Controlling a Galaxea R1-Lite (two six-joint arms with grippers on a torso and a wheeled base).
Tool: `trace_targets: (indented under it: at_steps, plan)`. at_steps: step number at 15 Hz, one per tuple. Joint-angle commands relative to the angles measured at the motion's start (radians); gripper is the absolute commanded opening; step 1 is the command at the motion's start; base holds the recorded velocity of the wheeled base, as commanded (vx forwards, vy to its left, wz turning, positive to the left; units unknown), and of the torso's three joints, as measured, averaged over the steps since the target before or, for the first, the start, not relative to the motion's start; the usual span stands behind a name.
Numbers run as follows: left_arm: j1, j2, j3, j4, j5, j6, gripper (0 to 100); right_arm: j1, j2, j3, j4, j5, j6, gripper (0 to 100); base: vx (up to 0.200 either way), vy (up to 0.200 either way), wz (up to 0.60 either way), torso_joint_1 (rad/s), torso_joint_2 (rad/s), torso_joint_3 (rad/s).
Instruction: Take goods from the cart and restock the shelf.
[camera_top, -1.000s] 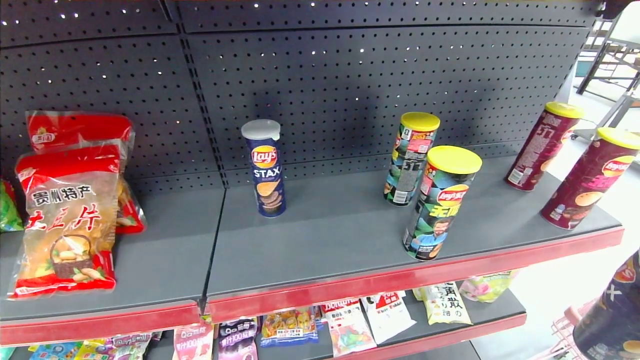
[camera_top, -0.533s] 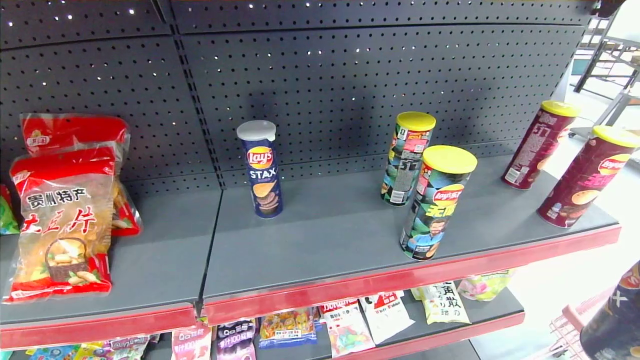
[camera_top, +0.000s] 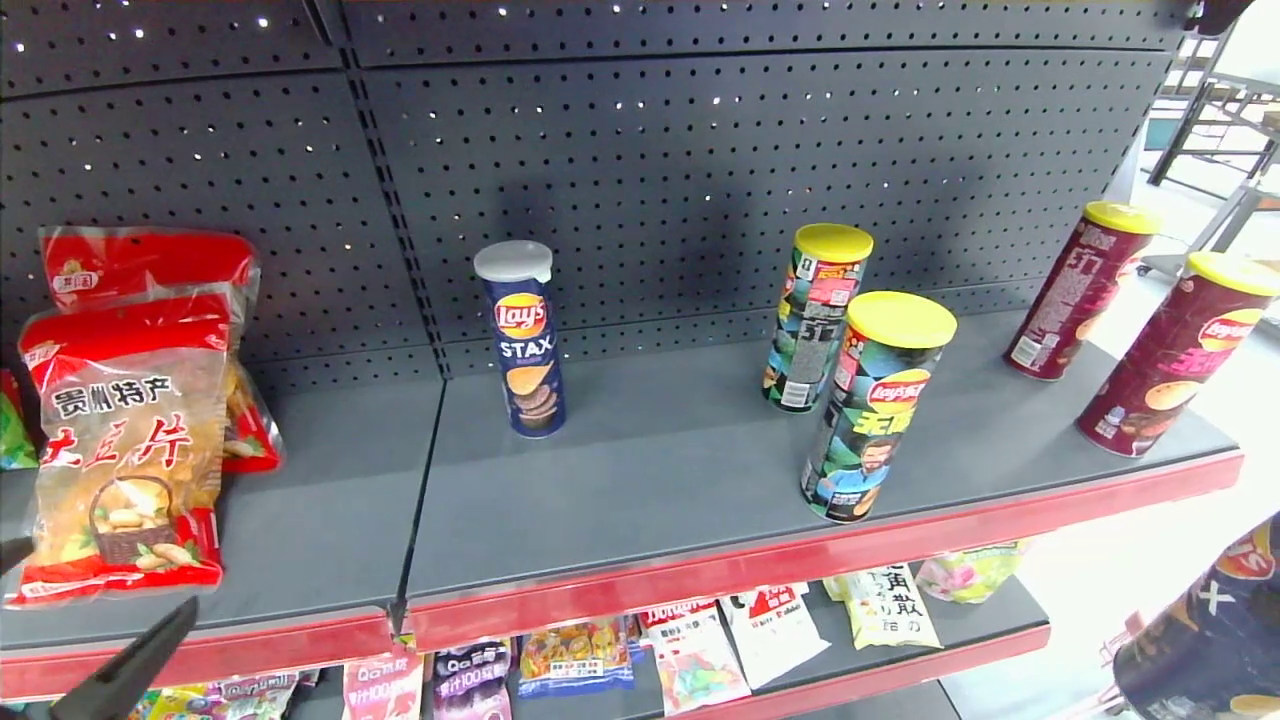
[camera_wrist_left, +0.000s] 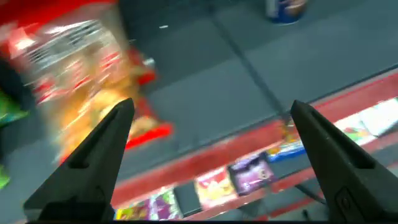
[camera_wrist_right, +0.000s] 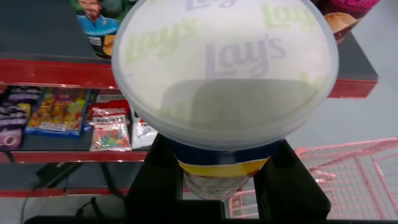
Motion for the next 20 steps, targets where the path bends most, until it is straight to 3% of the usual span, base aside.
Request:
trace_targets:
  at_steps: [1,5,7,8,10,14,20]
  plan:
    - [0.016,0.38,-0.128,-0.089,-0.212,-0.029,100,-0.004,0.002,-0.014,0.0,0.014,0.007,0,0.0,0.0,0.0,0.0,0.0,0.0]
    - [0.067,0.636,-0.331,-0.169,-0.441,-0.041,100,-0.001,0.0,-0.003,0.001,0.018,0.049,0,0.0,0.0,0.0,0.0,0.0,0.0]
    - [0.084,0.732,-0.357,-0.247,-0.478,0.054,100,-0.001,0.0,-0.007,0.001,0.017,0.049,0,0.0,0.0,0.0,0.0,0.0,0.0]
    - [0.114,0.792,-0.366,-0.324,-0.54,0.099,100,-0.001,-0.003,-0.007,0.001,0.015,0.049,0,0.0,0.0,0.0,0.0,0.0,0.0]
    - [0.166,0.912,-0.393,-0.513,-0.645,0.145,100,-0.006,-0.011,-0.005,0.007,0.015,0.049,0,0.0,0.0,0.0,0.0,0.0,0.0]
    - [0.166,1.024,-0.513,-0.574,-0.732,0.141,100,-0.006,-0.011,-0.01,0.006,0.011,0.049,0,0.0,0.0,0.0,0.0,0.0,0.0]
    - [0.16,1.093,-0.594,-0.592,-0.772,0.14,100,-0.011,-0.014,-0.011,0.009,0.007,0.049,0,0.0,0.0,0.0,0.0,0.0,0.0]
